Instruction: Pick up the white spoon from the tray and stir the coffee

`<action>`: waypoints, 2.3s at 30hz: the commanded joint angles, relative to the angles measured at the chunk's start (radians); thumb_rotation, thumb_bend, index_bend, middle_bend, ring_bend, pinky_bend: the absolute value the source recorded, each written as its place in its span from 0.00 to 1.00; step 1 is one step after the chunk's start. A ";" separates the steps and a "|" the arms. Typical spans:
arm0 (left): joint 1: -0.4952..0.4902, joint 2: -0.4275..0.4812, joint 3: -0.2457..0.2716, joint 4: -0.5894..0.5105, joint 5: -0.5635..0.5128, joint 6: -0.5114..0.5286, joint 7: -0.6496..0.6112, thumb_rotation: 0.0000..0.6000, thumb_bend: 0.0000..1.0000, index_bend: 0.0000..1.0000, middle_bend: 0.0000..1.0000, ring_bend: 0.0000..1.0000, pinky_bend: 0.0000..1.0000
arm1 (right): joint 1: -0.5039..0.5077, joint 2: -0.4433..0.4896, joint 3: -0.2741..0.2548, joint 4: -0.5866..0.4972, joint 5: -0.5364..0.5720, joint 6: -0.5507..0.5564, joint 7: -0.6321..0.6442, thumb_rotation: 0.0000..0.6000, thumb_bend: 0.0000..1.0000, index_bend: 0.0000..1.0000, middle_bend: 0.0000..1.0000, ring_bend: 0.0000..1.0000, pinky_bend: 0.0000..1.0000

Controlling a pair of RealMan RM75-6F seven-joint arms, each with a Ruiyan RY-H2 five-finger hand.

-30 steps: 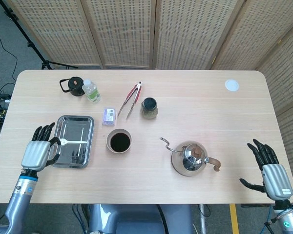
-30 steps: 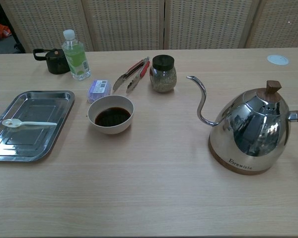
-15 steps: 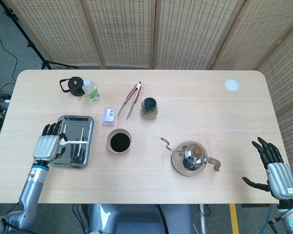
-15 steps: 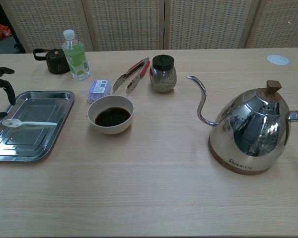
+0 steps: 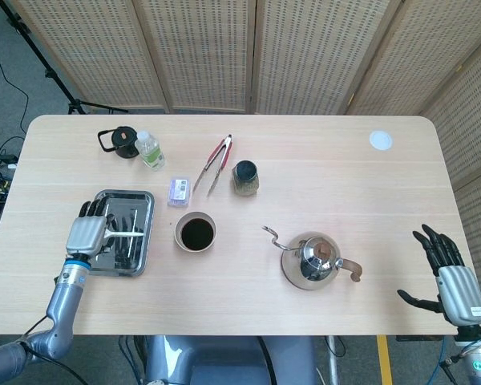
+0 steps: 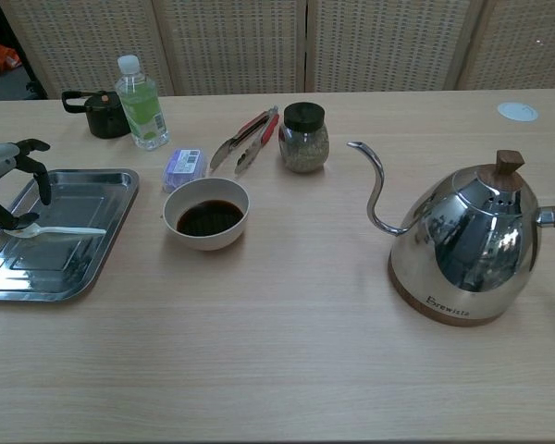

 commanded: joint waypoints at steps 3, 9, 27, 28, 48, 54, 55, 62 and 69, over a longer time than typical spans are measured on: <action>-0.017 -0.020 -0.001 0.020 -0.014 -0.010 0.001 1.00 0.39 0.50 0.00 0.00 0.00 | 0.003 -0.003 0.000 0.002 0.002 -0.007 -0.001 1.00 0.00 0.00 0.00 0.00 0.00; -0.036 -0.046 0.005 0.035 -0.028 -0.011 0.022 1.00 0.39 0.51 0.00 0.00 0.00 | 0.003 -0.002 0.001 0.001 0.005 -0.006 0.000 1.00 0.00 0.00 0.00 0.00 0.00; -0.078 -0.113 0.009 0.110 -0.086 -0.025 0.069 1.00 0.40 0.51 0.00 0.00 0.00 | 0.007 0.003 0.005 0.004 0.012 -0.010 0.017 1.00 0.00 0.00 0.00 0.00 0.00; -0.079 -0.115 0.009 0.112 -0.088 -0.026 0.071 1.00 0.40 0.51 0.00 0.00 0.00 | 0.007 0.003 0.005 0.005 0.012 -0.010 0.017 1.00 0.00 0.00 0.00 0.00 0.00; -0.114 -0.206 0.020 0.222 -0.084 -0.029 0.091 1.00 0.40 0.51 0.00 0.00 0.00 | 0.011 0.004 0.008 0.007 0.019 -0.018 0.025 1.00 0.00 0.00 0.00 0.00 0.00; -0.120 -0.228 0.021 0.255 -0.074 -0.032 0.088 1.00 0.40 0.51 0.00 0.00 0.00 | 0.012 0.004 0.011 0.009 0.024 -0.019 0.028 1.00 0.00 0.00 0.00 0.00 0.00; -0.120 -0.230 0.021 0.257 -0.074 -0.034 0.087 1.00 0.40 0.51 0.00 0.00 0.00 | 0.012 0.005 0.011 0.009 0.024 -0.019 0.028 1.00 0.00 0.00 0.00 0.00 0.00; -0.119 -0.238 0.020 0.269 -0.071 -0.041 0.082 1.00 0.40 0.51 0.00 0.00 0.00 | 0.013 0.005 0.012 0.010 0.027 -0.022 0.030 1.00 0.00 0.00 0.00 0.00 0.00; -0.124 -0.248 0.017 0.279 -0.070 -0.045 0.090 1.00 0.40 0.51 0.00 0.00 0.00 | 0.013 0.005 0.012 0.010 0.027 -0.022 0.031 1.00 0.00 0.00 0.00 0.00 0.00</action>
